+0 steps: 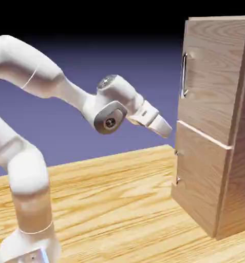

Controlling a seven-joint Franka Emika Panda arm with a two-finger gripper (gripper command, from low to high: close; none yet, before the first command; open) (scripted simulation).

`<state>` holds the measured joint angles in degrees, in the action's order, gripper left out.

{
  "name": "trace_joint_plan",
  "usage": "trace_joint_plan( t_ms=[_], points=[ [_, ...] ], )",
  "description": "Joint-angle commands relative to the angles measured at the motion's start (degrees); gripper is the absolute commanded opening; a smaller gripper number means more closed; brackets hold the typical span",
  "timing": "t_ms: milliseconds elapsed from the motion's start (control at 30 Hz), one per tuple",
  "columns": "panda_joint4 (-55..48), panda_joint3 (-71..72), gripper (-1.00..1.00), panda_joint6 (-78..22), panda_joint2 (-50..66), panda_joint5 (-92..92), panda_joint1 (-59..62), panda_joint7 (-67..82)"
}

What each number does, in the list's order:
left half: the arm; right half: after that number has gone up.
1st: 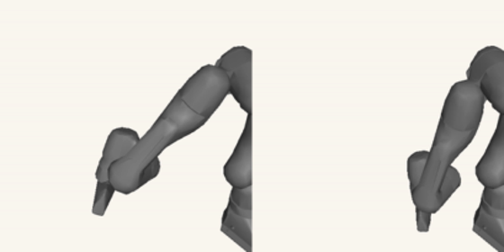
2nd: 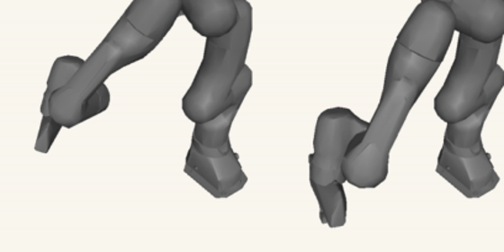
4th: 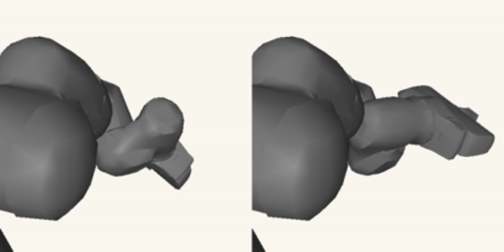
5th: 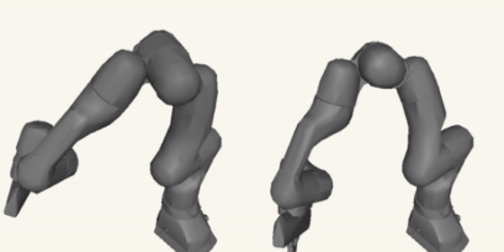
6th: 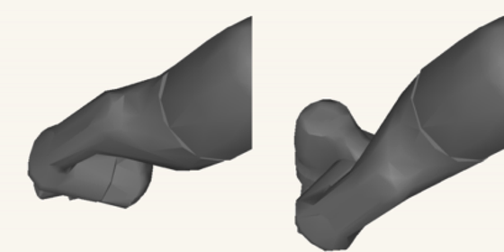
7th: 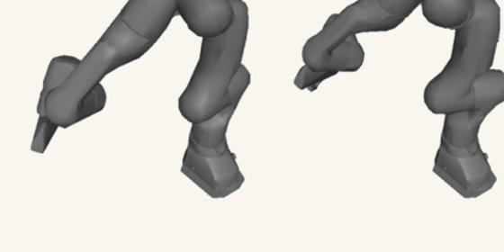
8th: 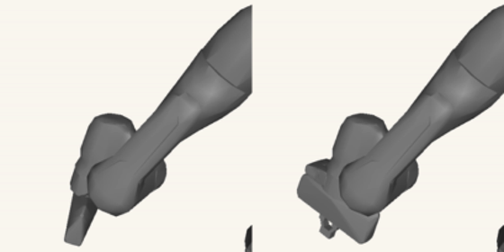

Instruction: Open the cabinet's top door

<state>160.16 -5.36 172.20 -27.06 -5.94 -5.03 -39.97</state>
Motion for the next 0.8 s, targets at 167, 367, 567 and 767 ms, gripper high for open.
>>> trace_joint_plan(
  t_ms=[167,367,567,767],
  points=[
    [-1.9,-11.9,0.0,-4.0,12.5,-13.2,-9.7,5.5],
    [-3.8,-23.8,0.0,-8.0,24.9,-26.4,-19.3,11.1],
    [-5.6,-35.8,0.0,-12.0,37.4,-39.6,-29.0,16.6],
    [-7.5,-47.7,0.0,-16.0,49.8,-52.9,-38.6,22.2]
  ],
)
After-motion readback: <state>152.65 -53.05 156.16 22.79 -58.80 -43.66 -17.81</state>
